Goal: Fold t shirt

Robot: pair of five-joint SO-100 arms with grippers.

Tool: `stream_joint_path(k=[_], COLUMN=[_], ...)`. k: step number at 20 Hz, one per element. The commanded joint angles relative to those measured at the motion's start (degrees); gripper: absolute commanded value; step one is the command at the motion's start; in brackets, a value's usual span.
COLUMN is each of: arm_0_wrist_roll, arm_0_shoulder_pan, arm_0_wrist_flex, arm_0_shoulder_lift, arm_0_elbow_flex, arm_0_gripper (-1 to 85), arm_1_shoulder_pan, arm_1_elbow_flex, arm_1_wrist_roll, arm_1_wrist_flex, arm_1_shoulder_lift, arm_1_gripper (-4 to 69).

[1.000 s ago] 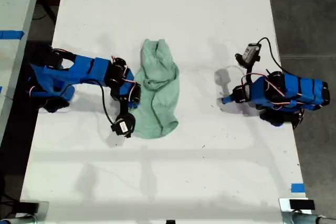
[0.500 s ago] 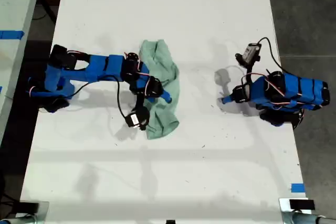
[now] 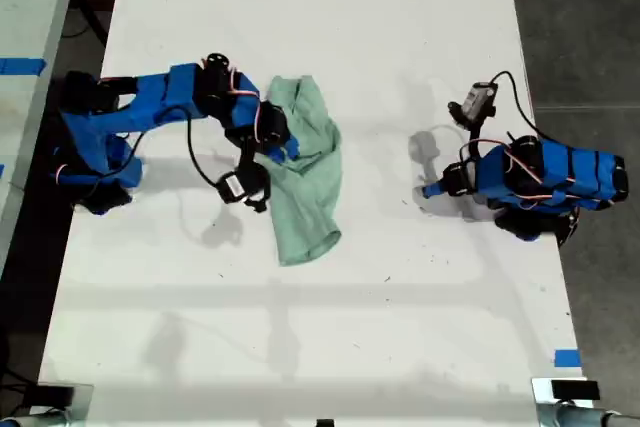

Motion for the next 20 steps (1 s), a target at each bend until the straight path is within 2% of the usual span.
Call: stream_joint_path(k=[1,5,8,11,14,15,16,20], arm_0_wrist_roll=[-1.49,-0.97,2.29,6.33,10.63,11.51,11.07,8.70], arm_0_shoulder_pan=[-2.37,-5.01,-8.17,-10.28,-13.01,-13.71,-14.94,-15.29], arm_0_wrist_flex=[0.97,-2.20,-15.38,-23.82,-25.31,-28.04,-30.32,-28.74], arm_0_shoulder_lift=[24.70,57.66,83.85,103.80,116.46,116.63,116.63,116.63], arm_0_elbow_flex=[8.09,39.29,74.09,99.14,113.99,119.09,123.05,123.05], arm_0_gripper=[-0.2,-0.2,-0.2,-0.2,-0.3,-0.3,-0.3,-0.3], arm_1_shoulder_pan=[0.44,0.53,0.53,0.62,0.62,0.62,0.53,0.26], arm_1_elbow_flex=[3.16,3.16,3.16,3.16,3.16,3.16,3.16,3.16], arm_1_wrist_roll=[-0.97,-1.05,-0.79,-0.53,-0.35,-0.26,-0.26,0.00], arm_1_wrist_flex=[-1.76,-1.76,-1.76,-1.76,-1.76,-1.76,-1.76,-1.76], arm_1_shoulder_lift=[0.35,0.35,0.35,0.35,0.35,0.35,0.35,0.35], arm_1_gripper=[0.1,0.0,0.0,0.0,0.0,0.0,0.0,0.0])
